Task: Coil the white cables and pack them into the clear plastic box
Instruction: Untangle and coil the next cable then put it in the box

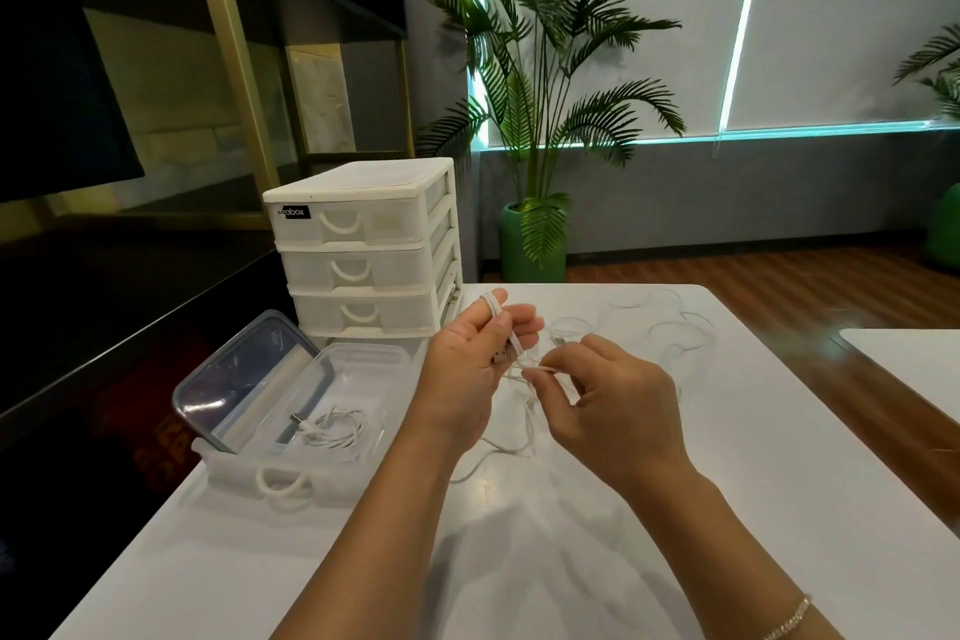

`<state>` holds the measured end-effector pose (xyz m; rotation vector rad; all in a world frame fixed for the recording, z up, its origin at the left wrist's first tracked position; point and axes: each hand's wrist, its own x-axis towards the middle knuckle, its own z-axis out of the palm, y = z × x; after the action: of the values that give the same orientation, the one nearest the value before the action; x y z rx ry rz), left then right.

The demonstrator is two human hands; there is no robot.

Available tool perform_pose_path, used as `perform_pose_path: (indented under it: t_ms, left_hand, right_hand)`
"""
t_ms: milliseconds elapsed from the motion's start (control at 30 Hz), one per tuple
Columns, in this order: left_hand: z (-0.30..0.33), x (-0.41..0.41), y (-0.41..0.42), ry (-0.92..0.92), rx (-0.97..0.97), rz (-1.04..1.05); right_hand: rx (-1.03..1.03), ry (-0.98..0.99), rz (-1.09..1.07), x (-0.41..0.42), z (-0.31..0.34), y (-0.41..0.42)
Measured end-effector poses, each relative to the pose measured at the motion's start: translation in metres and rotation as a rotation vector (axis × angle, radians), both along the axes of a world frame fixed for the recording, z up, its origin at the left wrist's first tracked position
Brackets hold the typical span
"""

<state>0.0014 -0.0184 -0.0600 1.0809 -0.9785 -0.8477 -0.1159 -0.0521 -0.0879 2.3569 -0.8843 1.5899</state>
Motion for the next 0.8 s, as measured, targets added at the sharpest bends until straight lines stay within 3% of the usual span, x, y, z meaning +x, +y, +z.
perform_pose_path:
  t_ms: [67,167,567,800]
  left_hand:
    - [-0.001,-0.003,0.001,-0.216,0.014,0.035]
    - [-0.002,-0.006,0.003,-0.317,0.053,-0.008]
    - [-0.010,-0.002,-0.002,-0.432,0.017,-0.206]
    - [-0.010,-0.004,0.000,-0.410,0.089,-0.263]
  right_hand:
    - [-0.003,-0.003,0.001,-0.002,0.000,-0.002]
    - [-0.015,-0.021,0.006,-0.004,0.002,-0.003]
    - [-0.043,-0.061,-0.010,-0.006,0.002,-0.006]
    - [-0.017,-0.106,-0.036,-0.009,0.001,-0.011]
